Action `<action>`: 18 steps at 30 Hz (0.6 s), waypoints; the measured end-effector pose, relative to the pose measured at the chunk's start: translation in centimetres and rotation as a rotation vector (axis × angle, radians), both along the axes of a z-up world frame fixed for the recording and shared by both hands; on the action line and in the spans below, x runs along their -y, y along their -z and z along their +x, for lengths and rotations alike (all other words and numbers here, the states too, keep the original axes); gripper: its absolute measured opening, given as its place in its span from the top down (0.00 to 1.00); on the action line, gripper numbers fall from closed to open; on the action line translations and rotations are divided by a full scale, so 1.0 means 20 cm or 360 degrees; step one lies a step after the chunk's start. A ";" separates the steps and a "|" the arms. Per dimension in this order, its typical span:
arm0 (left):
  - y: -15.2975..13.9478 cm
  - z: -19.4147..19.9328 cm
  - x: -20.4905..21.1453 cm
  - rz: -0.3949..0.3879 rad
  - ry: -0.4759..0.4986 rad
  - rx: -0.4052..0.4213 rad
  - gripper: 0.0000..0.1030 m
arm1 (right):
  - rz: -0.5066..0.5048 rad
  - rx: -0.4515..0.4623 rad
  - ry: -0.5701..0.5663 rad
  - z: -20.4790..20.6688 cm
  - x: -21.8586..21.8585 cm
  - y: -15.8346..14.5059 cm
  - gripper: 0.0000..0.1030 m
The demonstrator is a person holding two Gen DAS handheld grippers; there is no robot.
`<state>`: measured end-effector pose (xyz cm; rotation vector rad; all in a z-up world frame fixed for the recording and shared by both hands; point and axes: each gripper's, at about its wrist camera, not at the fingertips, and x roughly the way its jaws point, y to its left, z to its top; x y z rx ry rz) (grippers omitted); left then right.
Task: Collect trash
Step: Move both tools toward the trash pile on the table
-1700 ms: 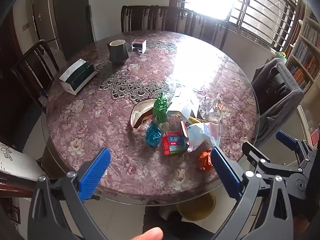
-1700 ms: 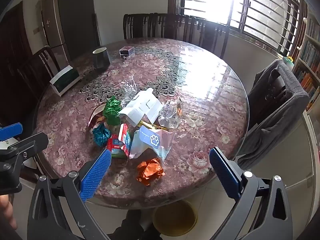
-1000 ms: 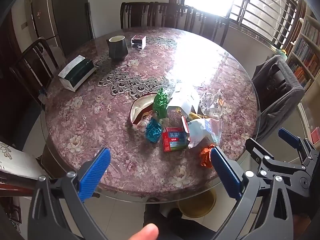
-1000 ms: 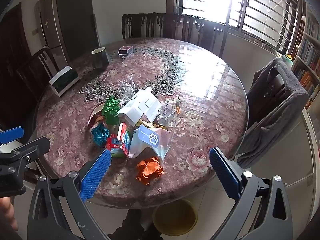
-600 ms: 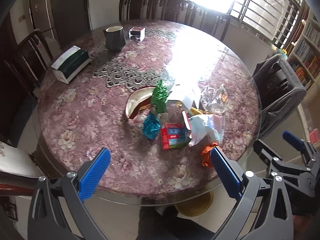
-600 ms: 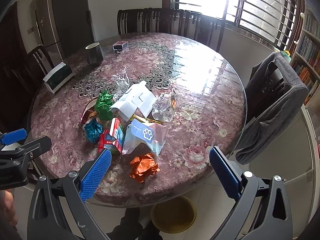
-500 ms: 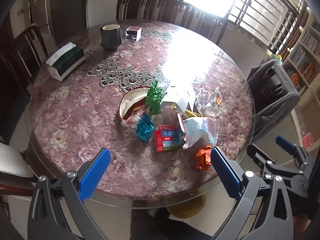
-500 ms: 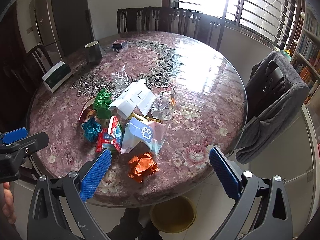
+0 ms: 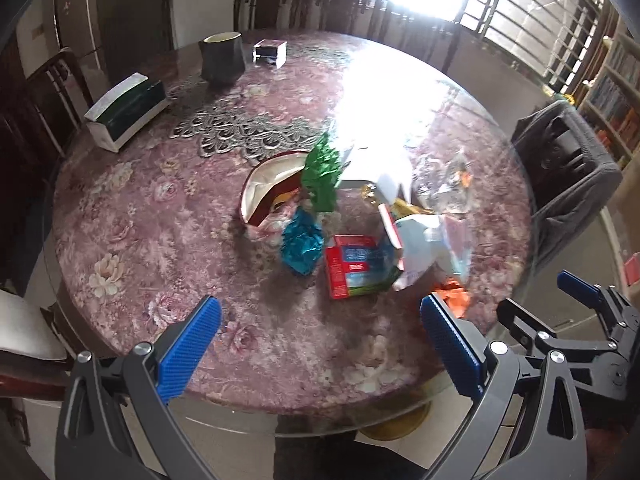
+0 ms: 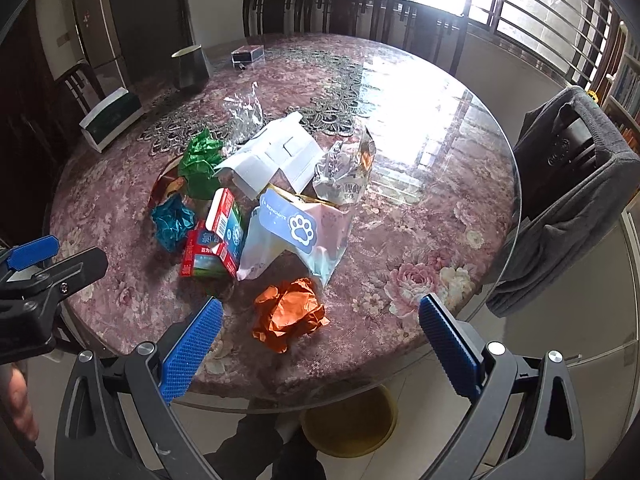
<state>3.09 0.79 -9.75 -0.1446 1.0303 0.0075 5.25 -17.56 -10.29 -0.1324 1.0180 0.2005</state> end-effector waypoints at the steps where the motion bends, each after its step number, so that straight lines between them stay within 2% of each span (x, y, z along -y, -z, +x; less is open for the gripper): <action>1: 0.02 0.00 0.00 -0.0010 0.0014 -0.0009 0.03 | -0.0008 -0.0018 0.0001 0.00 0.00 0.02 0.08; 6: 0.07 0.00 0.02 0.0039 0.0020 -0.0031 0.03 | -0.0012 0.0002 -0.0003 0.01 -0.01 0.01 0.08; 11: 0.09 0.00 0.00 -0.0078 -0.0009 -0.0078 0.03 | -0.0007 0.0021 -0.0002 0.02 -0.01 -0.01 0.08; 18: 0.08 0.00 -0.01 -0.0052 -0.0016 -0.0075 0.04 | 0.0005 0.0023 -0.0020 0.02 -0.02 -0.01 0.08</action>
